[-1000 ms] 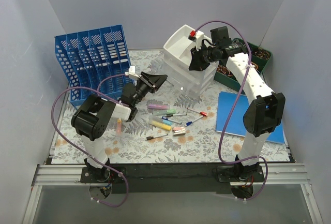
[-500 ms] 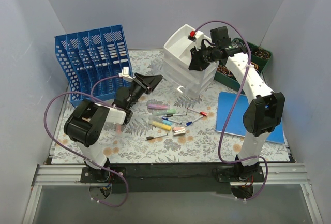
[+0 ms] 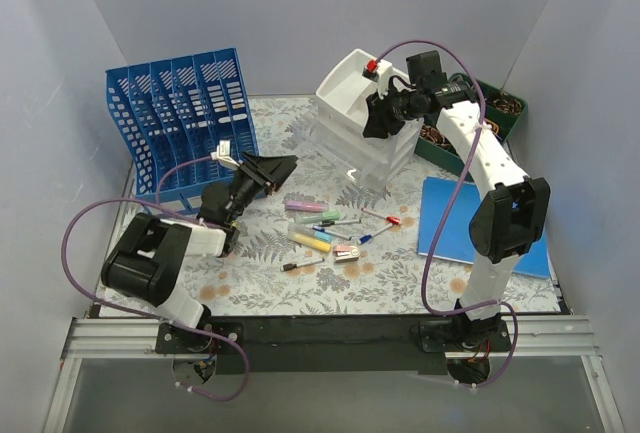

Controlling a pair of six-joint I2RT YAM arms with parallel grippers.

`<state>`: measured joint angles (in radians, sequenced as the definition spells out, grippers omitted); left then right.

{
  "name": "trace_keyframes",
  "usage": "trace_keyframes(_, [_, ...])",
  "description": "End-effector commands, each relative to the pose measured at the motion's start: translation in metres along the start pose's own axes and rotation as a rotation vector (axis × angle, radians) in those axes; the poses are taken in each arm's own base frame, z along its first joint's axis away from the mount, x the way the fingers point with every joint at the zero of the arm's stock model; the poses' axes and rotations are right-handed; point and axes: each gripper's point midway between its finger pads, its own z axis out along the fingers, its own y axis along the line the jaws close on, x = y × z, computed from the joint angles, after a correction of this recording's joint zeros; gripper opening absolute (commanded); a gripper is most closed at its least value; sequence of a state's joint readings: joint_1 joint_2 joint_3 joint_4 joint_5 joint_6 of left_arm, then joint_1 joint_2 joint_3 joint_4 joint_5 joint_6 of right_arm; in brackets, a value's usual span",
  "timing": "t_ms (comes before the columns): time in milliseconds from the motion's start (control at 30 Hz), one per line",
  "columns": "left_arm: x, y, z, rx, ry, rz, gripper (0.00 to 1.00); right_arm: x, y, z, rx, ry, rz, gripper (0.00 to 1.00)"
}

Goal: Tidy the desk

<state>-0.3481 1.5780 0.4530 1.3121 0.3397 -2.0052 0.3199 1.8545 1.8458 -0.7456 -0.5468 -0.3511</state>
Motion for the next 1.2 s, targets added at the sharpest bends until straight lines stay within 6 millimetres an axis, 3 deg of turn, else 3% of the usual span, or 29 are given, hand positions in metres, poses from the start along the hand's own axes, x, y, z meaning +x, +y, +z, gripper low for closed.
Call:
trace_keyframes(0, [-0.002, -0.117, -0.040, 0.413, 0.040, 0.028, 0.59, 0.016, -0.006, -0.008, -0.001, 0.059, 0.030, 0.50])
trace_keyframes(67, [0.006, -0.109, -0.039, 0.338, 0.100, 0.076, 0.62, 0.003, -0.004, -0.020, 0.017, 0.033, -0.005, 0.64])
trace_keyframes(167, [0.011, -0.099, -0.036, 0.223, 0.150, 0.179, 0.74, -0.007, 0.001, -0.034, 0.029, 0.011, -0.041, 0.74])
trace_keyframes(233, [0.010, -0.095, -0.035, 0.164, 0.159, 0.255, 0.83, -0.011, 0.005, -0.040, 0.027, 0.004, -0.058, 0.75])
trace_keyframes(267, [0.008, -0.082, -0.032, 0.085, 0.174, 0.312, 0.87, -0.012, 0.007, -0.042, 0.023, 0.002, -0.062, 0.76])
trace_keyframes(300, [0.002, -0.092, -0.036, 0.084, 0.146, 0.373, 0.91, -0.012, 0.009, -0.043, 0.021, -0.002, -0.069, 0.76])
trace_keyframes(367, [-0.004, -0.084, -0.038, 0.004, 0.142, 0.461, 0.98, -0.014, 0.014, -0.048, 0.013, -0.008, -0.088, 0.78])
trace_keyframes(533, [-0.024, -0.093, -0.046, -0.091, 0.099, 0.659, 0.98, -0.020, 0.027, -0.056, -0.007, -0.024, -0.139, 0.79])
trace_keyframes(567, [-0.023, -0.082, -0.050, -0.145, 0.124, 0.670, 0.98, -0.022, 0.032, -0.058, -0.024, -0.032, -0.161, 0.79])
trace_keyframes(700, [-0.032, -0.071, -0.055, -0.241, 0.166, 0.786, 0.98, -0.031, 0.062, -0.073, -0.081, -0.077, -0.281, 0.78])
trace_keyframes(767, [-0.032, -0.067, -0.060, -0.258, 0.183, 0.840, 0.98, -0.022, 0.084, -0.072, -0.155, -0.081, -0.333, 0.78])
trace_keyframes(800, [-0.030, -0.062, -0.064, -0.276, 0.198, 0.843, 0.98, -0.025, 0.094, -0.082, -0.162, -0.108, -0.413, 0.78])
trace_keyframes(833, [-0.029, -0.059, -0.068, -0.278, 0.205, 0.867, 0.98, -0.011, 0.107, -0.076, -0.209, -0.090, -0.427, 0.78])
trace_keyframes(933, [-0.025, -0.060, -0.078, -0.260, 0.203, 0.902, 0.98, -0.001, 0.143, -0.083, -0.295, -0.133, -0.596, 0.78])
trace_keyframes(967, [-0.026, -0.065, -0.082, -0.246, 0.191, 0.930, 0.98, 0.016, 0.152, -0.078, -0.338, -0.117, -0.601, 0.79])
trace_keyframes(1033, [-0.026, -0.064, -0.086, -0.249, 0.181, 0.948, 0.98, 0.024, 0.173, -0.081, -0.386, -0.138, -0.695, 0.79])
trace_keyframes(1167, [-0.023, -0.055, -0.100, -0.262, 0.174, 0.976, 0.98, 0.065, 0.200, -0.064, -0.498, -0.087, -0.751, 0.79])
